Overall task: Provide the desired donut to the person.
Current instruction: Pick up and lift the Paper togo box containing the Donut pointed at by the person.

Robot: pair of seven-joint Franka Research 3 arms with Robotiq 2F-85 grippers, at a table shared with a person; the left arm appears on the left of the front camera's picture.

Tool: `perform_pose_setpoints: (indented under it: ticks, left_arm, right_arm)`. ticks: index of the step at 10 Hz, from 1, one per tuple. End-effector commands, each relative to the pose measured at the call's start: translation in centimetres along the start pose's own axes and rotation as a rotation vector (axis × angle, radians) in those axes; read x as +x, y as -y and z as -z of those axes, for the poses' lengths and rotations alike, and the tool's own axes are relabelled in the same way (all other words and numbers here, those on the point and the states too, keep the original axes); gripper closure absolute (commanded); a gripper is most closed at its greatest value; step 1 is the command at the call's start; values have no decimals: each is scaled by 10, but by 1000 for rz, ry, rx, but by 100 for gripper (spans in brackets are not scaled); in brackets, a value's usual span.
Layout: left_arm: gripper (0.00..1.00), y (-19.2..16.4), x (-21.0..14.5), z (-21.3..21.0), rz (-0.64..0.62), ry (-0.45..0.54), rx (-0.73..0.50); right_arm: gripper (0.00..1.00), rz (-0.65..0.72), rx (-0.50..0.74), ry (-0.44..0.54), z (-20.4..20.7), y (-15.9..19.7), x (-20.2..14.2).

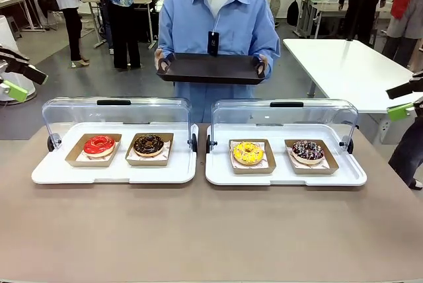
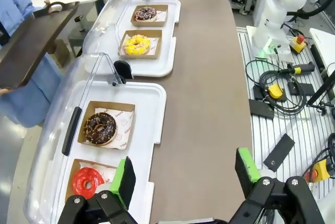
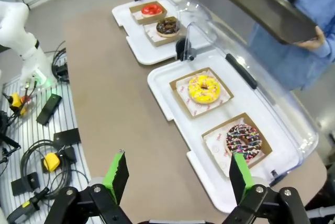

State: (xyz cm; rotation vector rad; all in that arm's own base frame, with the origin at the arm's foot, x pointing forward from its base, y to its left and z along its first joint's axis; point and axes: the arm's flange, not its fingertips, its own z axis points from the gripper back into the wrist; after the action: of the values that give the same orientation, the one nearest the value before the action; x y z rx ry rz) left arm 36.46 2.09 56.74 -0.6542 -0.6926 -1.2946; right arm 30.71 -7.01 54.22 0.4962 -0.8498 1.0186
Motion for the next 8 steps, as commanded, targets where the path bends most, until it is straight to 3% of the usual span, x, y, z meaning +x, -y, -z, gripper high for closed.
perform_pose_setpoints:
  ticks: [1, 8]
  left_arm:
    - [0, -1, -9, 3, 10, -29, 2]
    - [0, -1, -24, -14, -52, -19, 121]
  right_arm:
    - [0, -27, 1, 31, 3, -19, -10]
    - [0, -26, -18, 28, -1, -22, -8]
